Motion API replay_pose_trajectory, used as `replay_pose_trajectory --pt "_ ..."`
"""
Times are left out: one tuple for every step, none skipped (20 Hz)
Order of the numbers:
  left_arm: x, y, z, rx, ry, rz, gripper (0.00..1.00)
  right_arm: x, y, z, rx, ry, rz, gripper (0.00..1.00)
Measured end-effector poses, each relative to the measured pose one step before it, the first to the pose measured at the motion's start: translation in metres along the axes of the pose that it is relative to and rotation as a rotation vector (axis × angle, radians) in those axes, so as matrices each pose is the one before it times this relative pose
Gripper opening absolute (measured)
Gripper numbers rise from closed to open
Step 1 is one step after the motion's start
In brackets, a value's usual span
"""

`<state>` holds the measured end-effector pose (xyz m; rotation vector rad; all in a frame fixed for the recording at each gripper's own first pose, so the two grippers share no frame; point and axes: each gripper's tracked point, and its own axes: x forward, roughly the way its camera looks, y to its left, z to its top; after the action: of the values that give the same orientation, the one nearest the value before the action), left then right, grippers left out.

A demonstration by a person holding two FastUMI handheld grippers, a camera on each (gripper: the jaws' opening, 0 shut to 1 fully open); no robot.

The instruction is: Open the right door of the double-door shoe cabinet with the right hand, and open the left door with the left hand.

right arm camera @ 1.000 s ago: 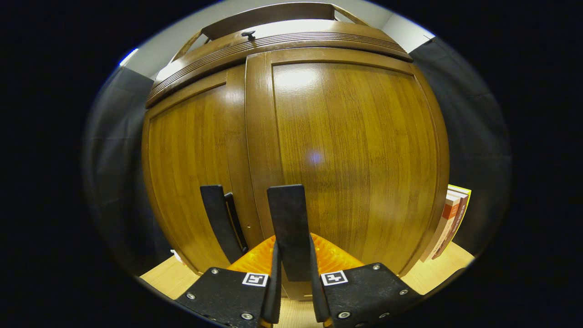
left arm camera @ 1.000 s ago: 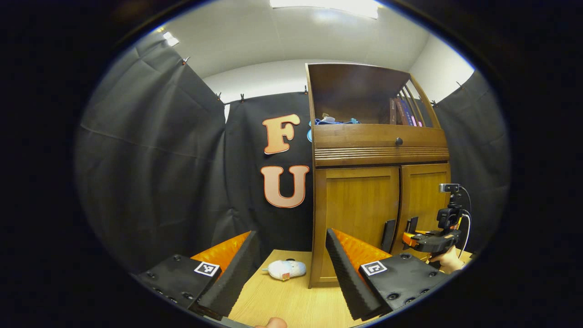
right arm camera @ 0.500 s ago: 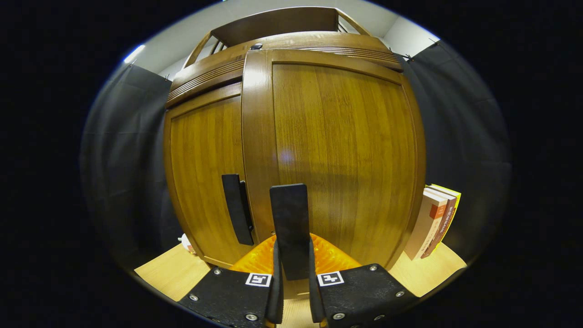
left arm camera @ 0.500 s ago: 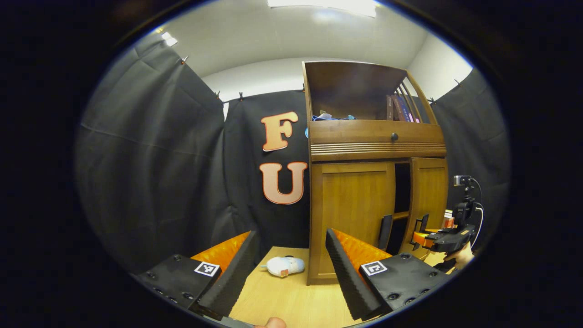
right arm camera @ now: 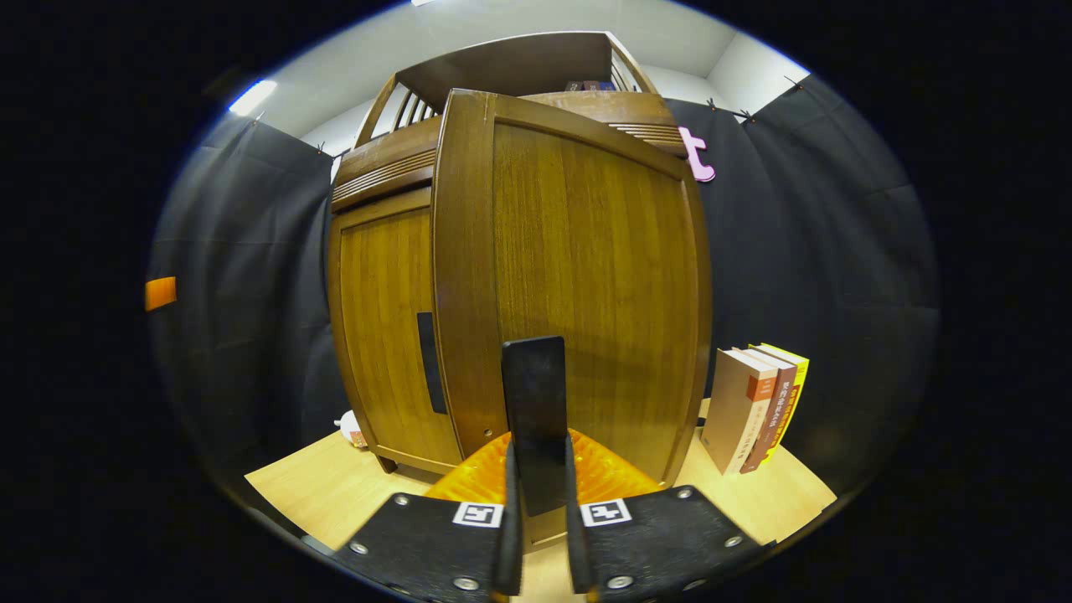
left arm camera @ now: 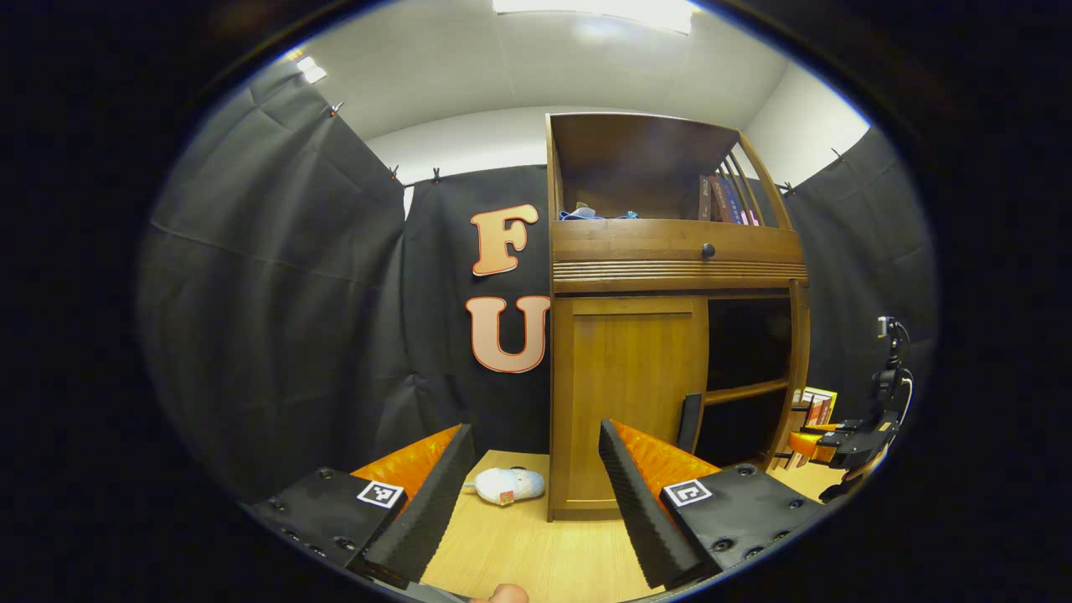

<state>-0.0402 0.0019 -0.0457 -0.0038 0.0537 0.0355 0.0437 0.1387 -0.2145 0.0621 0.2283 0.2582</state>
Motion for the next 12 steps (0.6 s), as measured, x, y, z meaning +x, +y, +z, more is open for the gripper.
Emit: replay_pose_trajectory --pt "-0.0008 -0.0049 -0.00156 0.00023 0.00411 -0.0052 0.94 -0.00602 -0.00666 0.00009 0.00262 0.00237 -0.00122 0.18" --pt "-0.00279 -0.006 -0.00058 -0.00336 0.00147 -0.00964 0.94 -0.01099 -0.00961 0.00245 0.00271 -0.00415 -0.00651 0.17" --pt "-0.00076 -0.00454 -0.00103 -0.00369 0.00432 -0.00629 0.94 -0.00767 -0.00848 -0.00016 -0.00364 -0.00097 -0.01146 0.17" --pt "-0.00004 -0.00568 -0.00105 -0.00439 -0.001 -0.00746 0.94 -0.00612 -0.0087 0.00044 -0.00908 -0.00207 -0.01461 0.17" --pt "-0.00014 -0.00564 0.00103 -0.00256 -0.00076 -0.00889 0.95 -0.00543 -0.00848 -0.00014 -0.0075 -0.00278 -0.01552 0.17" --pt "-0.00057 -0.00597 -0.00112 -0.00254 0.00046 -0.00629 0.97 -0.00354 -0.00685 -0.00027 -0.01014 0.0004 -0.01285 0.14" --pt "0.00016 -0.00542 0.00032 -0.00162 -0.00083 -0.00779 0.94 -0.00397 -0.00819 0.00059 -0.00937 -0.0039 -0.01558 0.07" --pt "0.00052 -0.00445 0.00074 0.00019 -0.00011 -0.0056 0.95 -0.00331 -0.00739 -0.00002 -0.00685 -0.0016 -0.01408 0.13" --pt "0.00065 -0.00322 0.00057 0.00312 -0.00174 -0.00239 0.95 -0.00274 -0.00558 -0.00053 -0.01053 -0.00242 -0.00658 0.1" --pt "0.00062 -0.00431 0.00037 0.00401 -0.00405 -0.0018 0.94 -0.00445 -0.00652 -0.00145 -0.00492 -0.00349 -0.00602 0.09" --pt "0.00136 -0.0039 0.0 0.00286 0.0003 0.00035 0.94 -0.00264 -0.00796 0.00022 0.00139 0.00014 -0.00938 0.1" --pt "0.00112 -0.00422 -0.00136 0.00093 0.00056 -0.00257 0.94 -0.00215 -0.00702 0.00021 0.0004 -0.0006 -0.00935 0.09"
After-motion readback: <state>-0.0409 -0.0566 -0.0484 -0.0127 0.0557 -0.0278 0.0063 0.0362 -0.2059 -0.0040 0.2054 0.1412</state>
